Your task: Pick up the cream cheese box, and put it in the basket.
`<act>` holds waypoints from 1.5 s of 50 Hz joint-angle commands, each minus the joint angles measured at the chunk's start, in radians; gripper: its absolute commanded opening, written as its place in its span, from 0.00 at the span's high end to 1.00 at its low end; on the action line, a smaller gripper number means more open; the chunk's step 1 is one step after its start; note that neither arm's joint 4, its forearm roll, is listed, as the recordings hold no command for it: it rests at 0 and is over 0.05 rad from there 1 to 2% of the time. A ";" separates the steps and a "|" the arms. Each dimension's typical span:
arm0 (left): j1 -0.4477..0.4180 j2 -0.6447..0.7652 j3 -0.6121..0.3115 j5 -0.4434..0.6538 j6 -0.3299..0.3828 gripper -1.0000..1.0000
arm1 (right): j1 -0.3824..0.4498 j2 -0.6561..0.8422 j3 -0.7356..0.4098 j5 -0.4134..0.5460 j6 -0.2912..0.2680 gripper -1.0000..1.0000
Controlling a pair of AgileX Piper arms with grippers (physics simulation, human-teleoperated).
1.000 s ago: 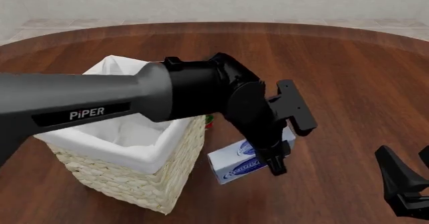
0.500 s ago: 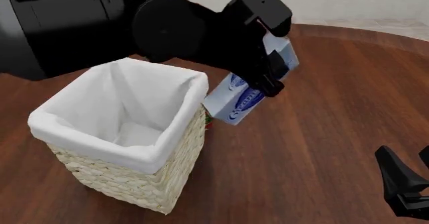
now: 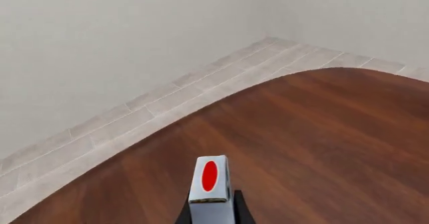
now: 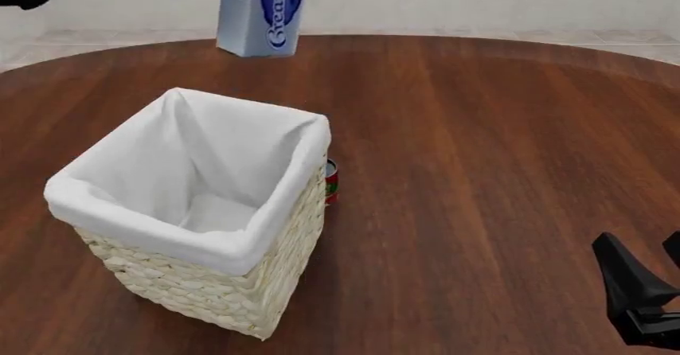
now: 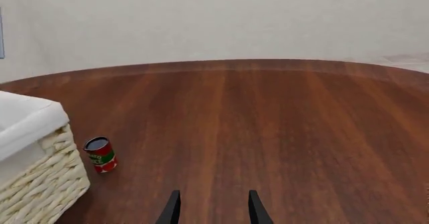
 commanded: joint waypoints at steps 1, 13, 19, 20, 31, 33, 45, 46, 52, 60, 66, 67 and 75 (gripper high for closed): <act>0.152 -0.116 0.126 -0.156 -0.014 1.00 | 0.003 0.000 0.000 0.004 -0.009 0.00; 0.261 -0.260 0.400 -0.386 0.021 1.00 | 0.005 0.000 0.000 0.009 -0.022 0.00; 0.275 -0.307 0.537 -0.506 -0.007 1.00 | 0.000 0.400 0.000 -0.390 -0.027 0.00; 0.279 -0.306 0.555 -0.523 -0.005 1.00 | 0.000 0.600 0.000 -0.590 -0.028 0.00; 0.304 -0.337 0.722 -0.689 -0.045 1.00 | 0.004 1.331 0.000 -1.310 -0.039 0.00; 0.302 -0.342 0.740 -0.706 -0.044 1.00 | 0.004 1.331 0.000 -1.310 -0.040 0.00; 0.312 -0.342 0.792 -0.792 -0.052 1.00 | 0.006 1.329 0.000 -1.310 -0.040 0.00; 0.313 -0.341 0.793 -0.796 -0.053 1.00 | 0.006 1.328 0.000 -1.310 -0.038 0.00; 0.303 -0.301 0.816 -0.847 -0.055 1.00 | 0.009 1.319 0.000 -1.310 -0.041 0.00; 0.302 -0.281 0.814 -0.867 -0.059 1.00 | 0.014 1.307 0.000 -1.310 -0.043 0.00; 0.300 -0.263 0.810 -0.878 -0.063 1.00 | 0.016 1.302 0.000 -1.310 -0.045 0.00; 0.300 -0.265 0.813 -0.880 -0.063 1.00 | 0.017 1.302 0.000 -1.310 -0.045 0.00; 0.271 -0.240 0.837 -0.906 -0.066 1.00 | 0.020 1.300 0.000 -1.310 -0.045 0.00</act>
